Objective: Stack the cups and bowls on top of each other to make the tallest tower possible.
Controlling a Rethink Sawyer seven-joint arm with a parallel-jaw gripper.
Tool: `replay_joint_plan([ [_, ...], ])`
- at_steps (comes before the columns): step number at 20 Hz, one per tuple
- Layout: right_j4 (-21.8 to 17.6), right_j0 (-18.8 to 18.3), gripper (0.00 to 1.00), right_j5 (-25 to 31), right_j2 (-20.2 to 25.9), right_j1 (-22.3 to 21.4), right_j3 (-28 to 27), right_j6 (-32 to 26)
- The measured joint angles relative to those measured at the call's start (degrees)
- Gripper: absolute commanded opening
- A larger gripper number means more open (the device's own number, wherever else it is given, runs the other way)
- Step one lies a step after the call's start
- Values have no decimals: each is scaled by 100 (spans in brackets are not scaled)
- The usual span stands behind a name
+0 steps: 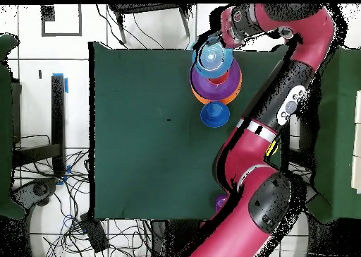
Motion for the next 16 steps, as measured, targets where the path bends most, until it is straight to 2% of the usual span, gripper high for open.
replay_joint_plan([
  [16, 314, -51, 0, 0, -178, -1, 146, 0],
])
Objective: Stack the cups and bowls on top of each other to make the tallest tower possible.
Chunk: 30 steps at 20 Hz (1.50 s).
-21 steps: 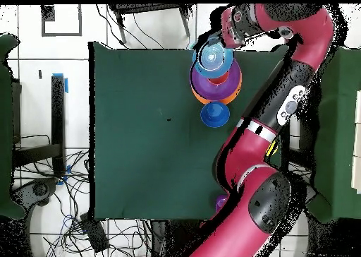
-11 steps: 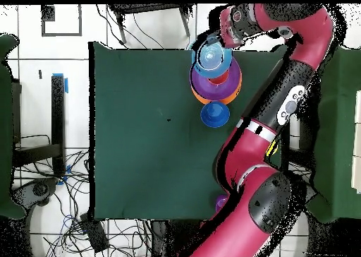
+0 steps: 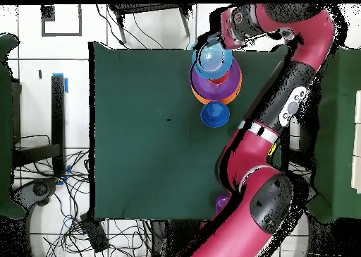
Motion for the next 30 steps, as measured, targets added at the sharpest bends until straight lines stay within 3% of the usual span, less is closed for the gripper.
replay_joint_plan([
  [30, 51, -32, 0, 0, -220, 1, 80, 0],
])
